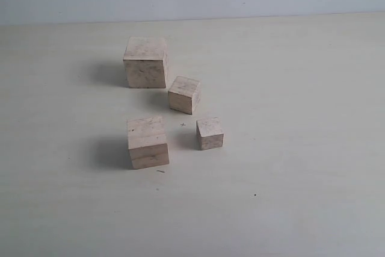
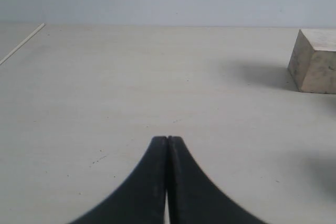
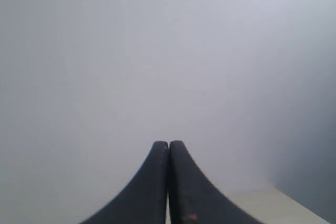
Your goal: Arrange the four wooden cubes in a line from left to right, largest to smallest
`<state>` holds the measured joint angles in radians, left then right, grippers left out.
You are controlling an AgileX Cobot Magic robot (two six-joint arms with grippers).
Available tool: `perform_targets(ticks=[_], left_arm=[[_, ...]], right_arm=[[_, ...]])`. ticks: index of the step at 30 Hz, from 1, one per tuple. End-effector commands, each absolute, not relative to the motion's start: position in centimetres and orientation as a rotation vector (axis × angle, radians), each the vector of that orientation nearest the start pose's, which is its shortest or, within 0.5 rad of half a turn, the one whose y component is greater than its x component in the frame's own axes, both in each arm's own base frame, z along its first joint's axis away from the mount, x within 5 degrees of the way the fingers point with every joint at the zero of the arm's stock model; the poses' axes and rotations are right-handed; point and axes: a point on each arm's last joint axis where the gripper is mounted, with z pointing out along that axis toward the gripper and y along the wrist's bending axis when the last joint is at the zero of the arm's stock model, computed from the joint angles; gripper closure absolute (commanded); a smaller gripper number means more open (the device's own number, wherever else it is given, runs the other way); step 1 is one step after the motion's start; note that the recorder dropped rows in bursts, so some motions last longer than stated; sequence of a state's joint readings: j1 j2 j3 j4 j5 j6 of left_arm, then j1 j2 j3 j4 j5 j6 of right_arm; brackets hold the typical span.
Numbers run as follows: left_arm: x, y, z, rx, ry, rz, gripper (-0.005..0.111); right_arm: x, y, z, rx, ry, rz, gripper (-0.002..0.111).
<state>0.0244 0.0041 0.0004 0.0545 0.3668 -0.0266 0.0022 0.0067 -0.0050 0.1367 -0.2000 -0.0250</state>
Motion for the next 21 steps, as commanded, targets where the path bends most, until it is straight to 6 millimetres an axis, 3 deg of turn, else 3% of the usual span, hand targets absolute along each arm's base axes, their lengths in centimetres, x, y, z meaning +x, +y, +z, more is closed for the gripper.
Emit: perform_targets(ticks=[1, 5, 12, 17, 21], left_arm=[[5.3, 0.3, 18.1, -0.028, 1.845, 0.041, 0.107], [5.3, 0.3, 18.1, -0.028, 1.845, 0.041, 0.107], [5.3, 0.3, 18.1, -0.028, 1.845, 0.041, 0.107], [5.3, 0.3, 18.1, -0.028, 1.845, 0.041, 0.107], [5.3, 0.3, 18.1, -0.028, 1.845, 0.041, 0.107]], right_arm=[[4.8, -0.4, 24.3, 0.269, 1.112, 0.333, 0.108], [4.7, 0.0, 25.2, 0.195, 1.142, 0.301, 0.108], [5.1, 0.4, 30.8, 0.176, 1.158, 0.346, 0.108], [8.0, 0.9, 35.2, 0.101, 1.23, 0.316, 0.108], [12.0, 2.1, 37.5, -0.029, 1.33, 0.362, 0.108]])
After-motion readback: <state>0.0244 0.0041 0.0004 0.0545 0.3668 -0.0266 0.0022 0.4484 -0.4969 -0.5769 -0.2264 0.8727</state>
